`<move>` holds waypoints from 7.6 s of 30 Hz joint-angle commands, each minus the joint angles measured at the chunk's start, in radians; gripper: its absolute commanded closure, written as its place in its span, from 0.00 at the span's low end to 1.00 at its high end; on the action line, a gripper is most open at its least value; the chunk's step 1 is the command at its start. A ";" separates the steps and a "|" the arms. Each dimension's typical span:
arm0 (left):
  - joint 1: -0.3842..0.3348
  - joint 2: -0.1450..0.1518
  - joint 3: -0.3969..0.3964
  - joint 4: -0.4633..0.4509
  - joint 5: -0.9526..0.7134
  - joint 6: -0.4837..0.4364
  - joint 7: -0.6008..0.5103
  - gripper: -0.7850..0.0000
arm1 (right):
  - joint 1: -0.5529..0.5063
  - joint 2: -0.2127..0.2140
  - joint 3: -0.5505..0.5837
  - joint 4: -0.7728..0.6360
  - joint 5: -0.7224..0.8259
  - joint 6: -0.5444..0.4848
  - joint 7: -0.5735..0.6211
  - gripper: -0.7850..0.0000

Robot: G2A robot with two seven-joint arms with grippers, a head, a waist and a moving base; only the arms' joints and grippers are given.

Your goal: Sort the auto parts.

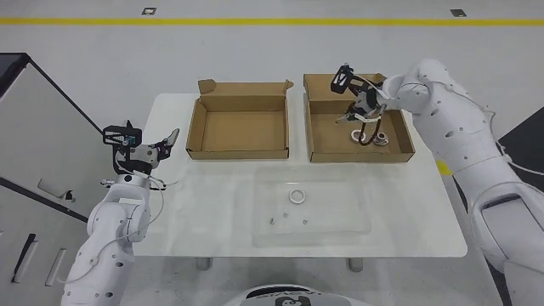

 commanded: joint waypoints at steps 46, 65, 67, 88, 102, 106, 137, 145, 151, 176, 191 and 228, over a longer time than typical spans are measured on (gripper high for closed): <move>0.000 0.000 0.000 0.000 0.000 0.000 0.000 0.00 | -0.321 0.199 -0.031 -0.855 0.349 0.480 0.366 0.00; 0.000 0.000 0.000 0.000 0.000 0.000 0.000 0.00 | -0.378 0.162 -0.118 -0.818 0.311 0.885 0.322 0.00; 0.000 0.000 0.000 0.000 0.000 0.000 0.000 0.00 | -0.378 0.162 -0.118 -0.818 0.311 0.885 0.322 0.00; 0.000 0.000 0.000 0.000 0.000 0.000 0.000 0.00 | -0.311 0.076 -0.324 -0.684 0.146 0.876 0.272 0.18; 0.000 0.000 0.000 0.000 0.000 0.000 0.000 0.00 | -0.382 0.073 -0.317 -0.701 -0.015 0.913 0.175 0.45; 0.000 0.000 0.000 0.000 0.000 0.000 0.000 0.00 | -0.395 0.072 -0.309 -0.700 -0.038 0.920 0.177 0.51; 0.000 0.000 0.000 0.000 0.000 0.000 0.000 0.00 | -0.410 0.010 -0.307 -0.634 -0.137 0.937 0.197 0.58; 0.000 0.000 0.000 0.000 0.000 0.000 0.000 0.00 | -0.419 0.003 -0.291 -0.643 -0.137 0.927 0.234 0.58; 0.000 0.000 0.000 0.000 0.000 0.000 0.000 0.00 | -0.437 0.002 -0.278 -0.656 -0.142 0.907 0.257 0.57; 0.000 0.000 0.000 0.000 0.000 0.000 0.000 0.00 | -0.483 -0.008 -0.237 -0.662 -0.156 0.848 0.284 0.58; 0.000 0.000 0.000 0.000 0.000 0.000 0.000 0.00 | -0.467 -0.034 -0.241 -0.624 -0.148 0.834 0.286 0.62; 0.000 0.000 0.000 0.000 0.000 0.000 0.000 0.00 | -0.664 0.019 0.071 -0.960 -0.117 0.843 0.357 1.00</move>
